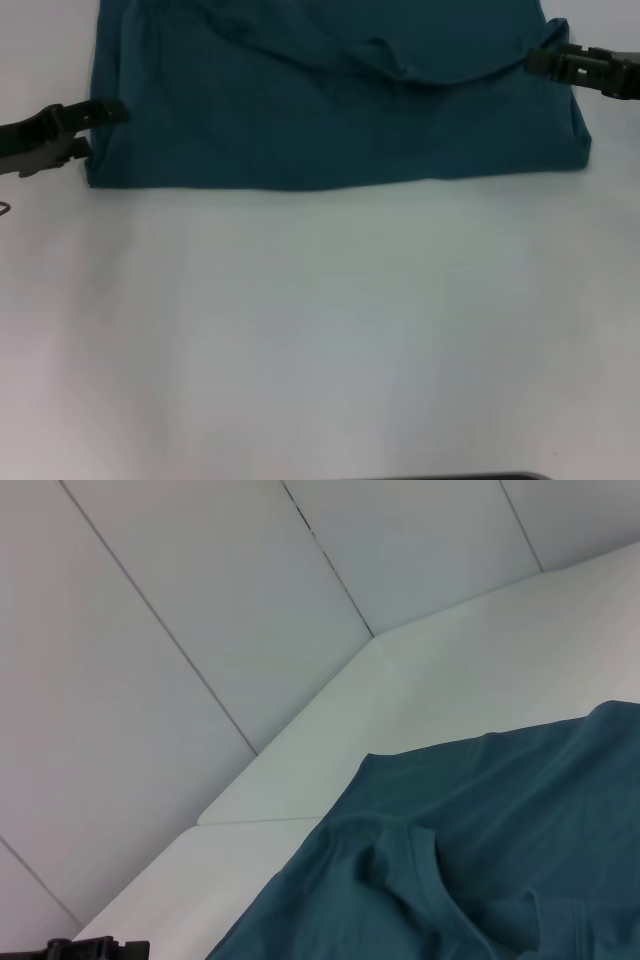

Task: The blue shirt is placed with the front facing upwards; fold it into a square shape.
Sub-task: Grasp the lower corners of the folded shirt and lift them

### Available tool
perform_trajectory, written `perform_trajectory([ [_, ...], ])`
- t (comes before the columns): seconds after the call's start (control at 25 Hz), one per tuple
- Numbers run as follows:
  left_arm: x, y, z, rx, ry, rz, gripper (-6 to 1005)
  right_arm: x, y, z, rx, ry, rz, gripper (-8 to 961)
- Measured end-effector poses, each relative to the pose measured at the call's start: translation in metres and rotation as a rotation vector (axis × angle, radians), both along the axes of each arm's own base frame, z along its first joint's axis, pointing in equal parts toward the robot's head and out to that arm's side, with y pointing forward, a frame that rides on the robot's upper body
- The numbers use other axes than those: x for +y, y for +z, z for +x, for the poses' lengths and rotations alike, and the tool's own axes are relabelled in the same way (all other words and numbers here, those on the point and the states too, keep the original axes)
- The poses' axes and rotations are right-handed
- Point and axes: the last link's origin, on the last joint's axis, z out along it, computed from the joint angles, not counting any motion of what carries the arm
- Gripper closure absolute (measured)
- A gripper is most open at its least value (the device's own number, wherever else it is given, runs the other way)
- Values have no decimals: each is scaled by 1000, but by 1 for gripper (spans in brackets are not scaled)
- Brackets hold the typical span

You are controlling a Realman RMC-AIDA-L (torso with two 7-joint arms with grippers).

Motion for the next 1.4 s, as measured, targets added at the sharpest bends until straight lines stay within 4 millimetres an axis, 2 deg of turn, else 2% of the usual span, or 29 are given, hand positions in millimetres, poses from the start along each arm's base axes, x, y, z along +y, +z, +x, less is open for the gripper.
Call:
perform_trajectory([
  [0.12,0,-4,7,17,-49,-12,66,0,0,0,1,-1,0,27],
  [0.52,-2,-14,-4,72,-46,3,69,-2,-2,2,6,-5,-4,28],
  [0.96,-7,-27,1,66,-68,-51,75,-6,-3,4,14,-6,-11,29],
  [1.4,-2,-24,-2,108,-70,-21,92,-10,-3,5,23,-5,-17,28],
])
